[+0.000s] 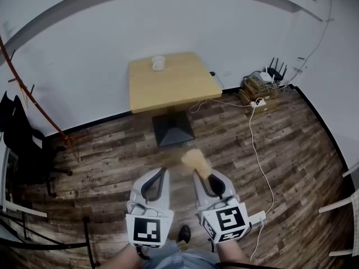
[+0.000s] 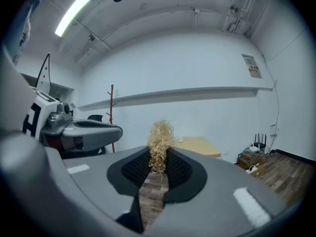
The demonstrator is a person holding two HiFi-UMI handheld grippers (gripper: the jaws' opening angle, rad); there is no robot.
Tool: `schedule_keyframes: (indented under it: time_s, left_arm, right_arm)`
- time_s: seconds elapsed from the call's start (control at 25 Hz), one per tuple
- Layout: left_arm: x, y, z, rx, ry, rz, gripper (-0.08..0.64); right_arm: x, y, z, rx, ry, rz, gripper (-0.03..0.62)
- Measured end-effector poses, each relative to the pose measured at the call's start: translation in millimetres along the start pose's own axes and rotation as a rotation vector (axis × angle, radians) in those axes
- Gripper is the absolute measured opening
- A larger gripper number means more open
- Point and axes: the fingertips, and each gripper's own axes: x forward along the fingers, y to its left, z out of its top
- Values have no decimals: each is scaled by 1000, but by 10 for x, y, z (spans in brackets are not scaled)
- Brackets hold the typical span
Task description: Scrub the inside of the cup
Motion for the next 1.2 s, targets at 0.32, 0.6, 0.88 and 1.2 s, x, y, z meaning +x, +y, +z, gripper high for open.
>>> schedule_keyframes:
  time_s: [0.32,0.6,0.88,1.2]
  left_arm:
    - [218,208,-132,-4,34,11,20]
    - [803,660,-194,2,25,0,20]
    - [1338,1372,-119,-41,-16,33,20]
    - [1728,1841,-34,-42,-66,17,20]
  right_arm:
    - [287,-169,-127,36,38,-10,74]
    - [1030,-166,-111,38,63,41,74]
    - [1853,-172,184,-4,45,62,74]
    - [2465,-223,441,-35,14,42,74]
